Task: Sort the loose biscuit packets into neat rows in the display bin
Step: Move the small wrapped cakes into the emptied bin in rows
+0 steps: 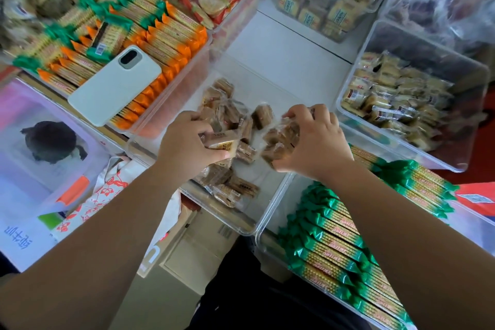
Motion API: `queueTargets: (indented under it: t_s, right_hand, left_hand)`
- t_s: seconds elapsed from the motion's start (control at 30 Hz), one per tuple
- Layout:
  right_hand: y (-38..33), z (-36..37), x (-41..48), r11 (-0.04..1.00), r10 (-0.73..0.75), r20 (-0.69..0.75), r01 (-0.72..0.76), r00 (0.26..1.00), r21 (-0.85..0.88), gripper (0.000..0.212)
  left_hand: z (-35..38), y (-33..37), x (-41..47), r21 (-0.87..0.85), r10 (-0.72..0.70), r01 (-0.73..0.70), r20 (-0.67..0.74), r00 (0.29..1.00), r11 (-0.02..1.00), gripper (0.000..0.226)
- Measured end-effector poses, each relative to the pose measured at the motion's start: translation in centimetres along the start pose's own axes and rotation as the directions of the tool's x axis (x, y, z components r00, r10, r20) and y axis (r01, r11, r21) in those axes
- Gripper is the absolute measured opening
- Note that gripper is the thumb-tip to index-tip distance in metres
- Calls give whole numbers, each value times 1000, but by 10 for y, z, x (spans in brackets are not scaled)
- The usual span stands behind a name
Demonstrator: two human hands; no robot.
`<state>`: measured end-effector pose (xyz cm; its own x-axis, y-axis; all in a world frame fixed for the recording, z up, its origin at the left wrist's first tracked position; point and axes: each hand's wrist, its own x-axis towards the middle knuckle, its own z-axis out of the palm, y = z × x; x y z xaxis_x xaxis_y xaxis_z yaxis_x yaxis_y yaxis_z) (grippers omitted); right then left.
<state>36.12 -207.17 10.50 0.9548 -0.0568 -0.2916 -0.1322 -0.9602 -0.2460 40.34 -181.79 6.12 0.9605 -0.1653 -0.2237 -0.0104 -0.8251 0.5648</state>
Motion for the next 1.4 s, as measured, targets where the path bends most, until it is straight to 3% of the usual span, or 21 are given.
queueTargets:
  t_s: [0.17,0.37,0.53,0.6,0.7,0.77,0.83,0.9,0.93,1.0,1.07,1.23,1.33,1.4]
  right_hand:
    - [16,-19,-25,974,50,-59,-36,997,225,98]
    - [67,-59,-90,880,110,-194,-4,975,475,91]
    - [135,-80,-149,824,207,-313,7,927,566,87]
    - [175,-76,-176,716,278,-310,19,909,698,92]
    - [229,-70,-222,390,370,-218,62,903,919,83]
    - [264,-66,-253,284,409,-146,26,901,958,76]
    - [299,-54,-280,243,433,-76,-35,898,969,79]
    - [327,-40,-299,336,432,-40,-120,901,934,83]
    - [339,-31,-306,455,448,-36,-194,893,869,85]
    - [358,-13,-312,673,470,-3,-356,883,648,89]
    - [363,5,-309,768,436,85,-420,896,484,96]
    - [352,58,-273,941,243,179,-277,953,197,117]
    - [350,82,-249,969,157,149,-182,976,165,138]
    - [349,94,-235,972,110,115,-131,987,194,139]
  left_hand:
    - [-17,31,-31,-211,42,-46,-21,999,976,42]
    - [-5,92,-62,-509,-56,65,33,998,858,38]
    - [20,164,-71,-552,92,13,162,982,834,24]
    - [39,199,-77,-574,134,6,202,970,819,26]
    - [73,241,-91,-651,139,30,207,968,758,39]
    - [98,266,-106,-652,148,22,205,968,758,41]
    - [120,284,-123,-569,240,-105,168,956,816,32]
    - [138,298,-140,-451,378,-287,125,917,845,26]
    - [147,301,-146,-417,412,-332,118,903,846,29]
    - [161,305,-155,-392,421,-350,110,900,851,30]
    - [172,308,-164,-347,412,-357,98,906,867,28]
    - [188,303,-176,-210,388,-370,52,920,905,32]
    - [190,302,-177,-152,371,-367,-2,929,918,32]
    - [191,300,-178,-151,356,-355,-25,934,922,32]
